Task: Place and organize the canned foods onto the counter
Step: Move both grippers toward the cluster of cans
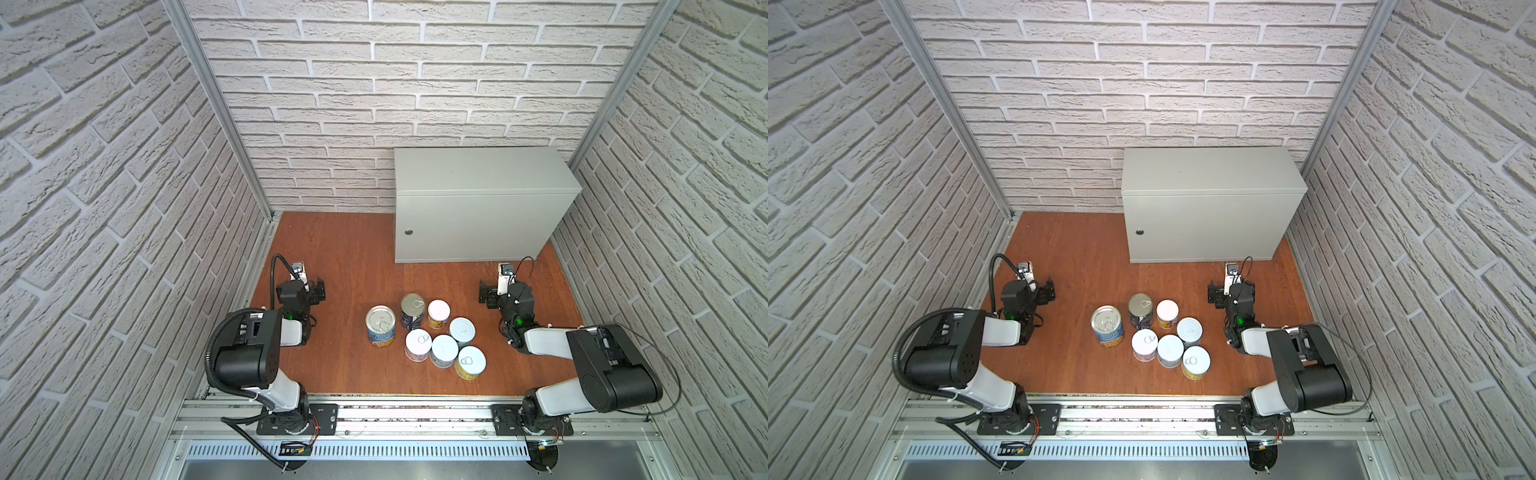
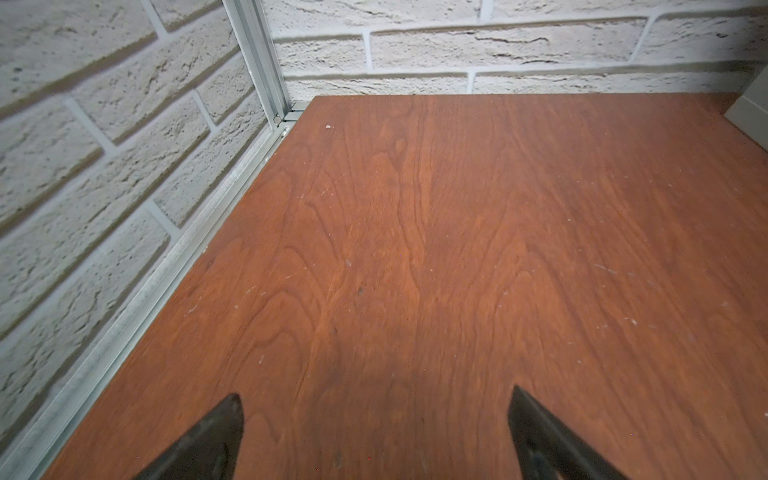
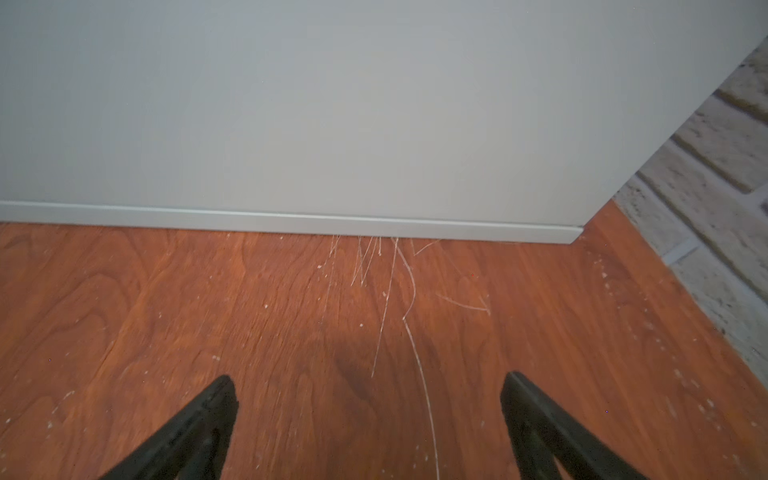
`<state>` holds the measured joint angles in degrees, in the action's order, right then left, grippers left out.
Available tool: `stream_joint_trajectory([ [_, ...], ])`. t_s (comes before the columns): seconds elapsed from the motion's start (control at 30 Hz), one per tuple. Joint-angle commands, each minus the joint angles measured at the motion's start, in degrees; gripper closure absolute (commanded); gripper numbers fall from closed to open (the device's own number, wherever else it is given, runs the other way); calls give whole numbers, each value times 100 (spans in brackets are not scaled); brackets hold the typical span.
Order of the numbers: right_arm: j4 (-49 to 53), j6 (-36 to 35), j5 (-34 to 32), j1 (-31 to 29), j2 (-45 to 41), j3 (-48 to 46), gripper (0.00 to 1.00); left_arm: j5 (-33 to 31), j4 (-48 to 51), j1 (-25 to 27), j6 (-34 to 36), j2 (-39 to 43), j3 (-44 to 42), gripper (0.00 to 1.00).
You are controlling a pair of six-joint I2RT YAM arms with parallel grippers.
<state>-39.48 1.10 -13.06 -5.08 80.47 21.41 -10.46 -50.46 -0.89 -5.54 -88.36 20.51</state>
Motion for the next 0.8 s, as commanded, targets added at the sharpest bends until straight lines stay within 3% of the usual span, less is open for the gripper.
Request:
stream_joint_trajectory([
  [0.0, 1625, 351, -473, 12, -867, 779, 0, -597, 477, 208, 187, 659, 217, 2],
  [0.13, 2396, 487, -143, 9, -1451, 1111, 0, -1338, 1393, 604, 197, 1258, 489, 2],
  [0.3, 3689, 454, -98, 8, -1812, 1692, 0, -1853, 2625, 1003, -614, 2255, 669, 2],
  [0.43, 3950, 1188, -232, 24, -2066, 1678, 0, -1701, 4174, 1158, -1171, 2744, 1203, 2],
  [0.5, 4551, 1529, 10, 39, -1972, 2015, 0, -1690, 4766, 1303, -1222, 2901, 1434, 2],
  [0.6, 5319, 1464, 605, 34, -1916, 2495, 0, -1696, 5611, 1555, -1384, 3184, 1738, 2],
  [0.77, 5782, 1380, 1362, 17, -2062, 2818, 0, -1581, 6189, 2104, -1661, 3587, 1762, 2],
])
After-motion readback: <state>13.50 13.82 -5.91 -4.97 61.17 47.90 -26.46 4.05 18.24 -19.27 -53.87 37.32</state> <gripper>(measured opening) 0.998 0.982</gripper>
